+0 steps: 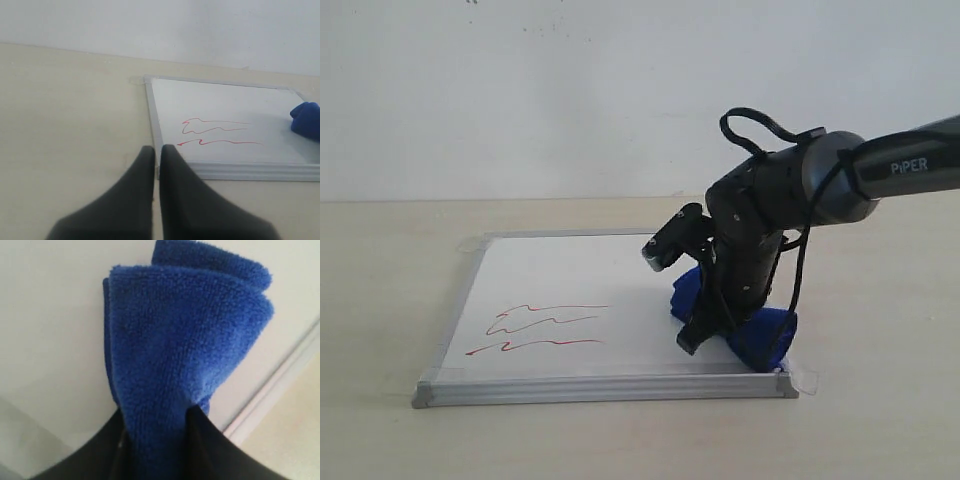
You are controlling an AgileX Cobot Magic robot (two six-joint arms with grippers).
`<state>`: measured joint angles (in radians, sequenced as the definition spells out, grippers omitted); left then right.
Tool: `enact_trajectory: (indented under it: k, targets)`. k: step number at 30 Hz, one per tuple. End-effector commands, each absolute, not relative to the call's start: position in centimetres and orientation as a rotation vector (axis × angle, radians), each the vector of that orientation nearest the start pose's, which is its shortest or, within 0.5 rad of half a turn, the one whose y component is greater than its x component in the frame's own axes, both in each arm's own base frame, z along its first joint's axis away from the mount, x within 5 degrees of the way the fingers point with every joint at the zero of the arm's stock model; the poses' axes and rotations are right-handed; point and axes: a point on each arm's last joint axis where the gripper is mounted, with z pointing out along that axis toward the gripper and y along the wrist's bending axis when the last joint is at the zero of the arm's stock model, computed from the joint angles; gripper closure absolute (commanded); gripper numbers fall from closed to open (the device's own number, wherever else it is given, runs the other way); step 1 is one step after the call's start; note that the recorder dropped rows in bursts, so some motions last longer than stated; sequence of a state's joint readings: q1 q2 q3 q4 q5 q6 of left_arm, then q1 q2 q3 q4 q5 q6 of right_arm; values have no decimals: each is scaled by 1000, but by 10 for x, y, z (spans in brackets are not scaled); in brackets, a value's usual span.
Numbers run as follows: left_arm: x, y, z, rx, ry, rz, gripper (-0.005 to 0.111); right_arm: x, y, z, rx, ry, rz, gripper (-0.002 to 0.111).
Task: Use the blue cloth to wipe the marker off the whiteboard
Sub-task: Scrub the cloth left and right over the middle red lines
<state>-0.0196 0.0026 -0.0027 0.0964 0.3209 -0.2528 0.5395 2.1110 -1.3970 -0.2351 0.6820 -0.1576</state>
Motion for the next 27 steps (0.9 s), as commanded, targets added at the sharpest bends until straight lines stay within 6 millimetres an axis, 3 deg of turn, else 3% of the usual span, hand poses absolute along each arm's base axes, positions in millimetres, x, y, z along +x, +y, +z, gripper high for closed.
enact_trajectory:
  k: [1, 5, 9, 13, 20, 23, 27]
  targets:
    - [54, 2, 185, -155, 1791, -111, 103, 325, 235, 112, -1393, 2730, 140, 108]
    - [54, 2, 185, -155, 1791, -111, 103, 307, 261, 121, -1434, 2684, 337, 108]
    - [54, 2, 185, -155, 1791, -111, 103, 306, 264, 127, -1432, 2652, 335, 108]
    - [54, 2, 185, -155, 1791, -111, 103, 328, 241, 121, -1326, 2678, 181, 108]
    - [54, 2, 185, -155, 1791, -111, 103, 374, 179, 106, -1016, 2722, -182, 108]
    - [54, 2, 185, -155, 1791, -111, 103, 380, 165, 105, -966, 2735, -257, 108]
    - [54, 2, 185, -155, 1791, -111, 103, 375, 167, 104, -975, 2780, -255, 108]
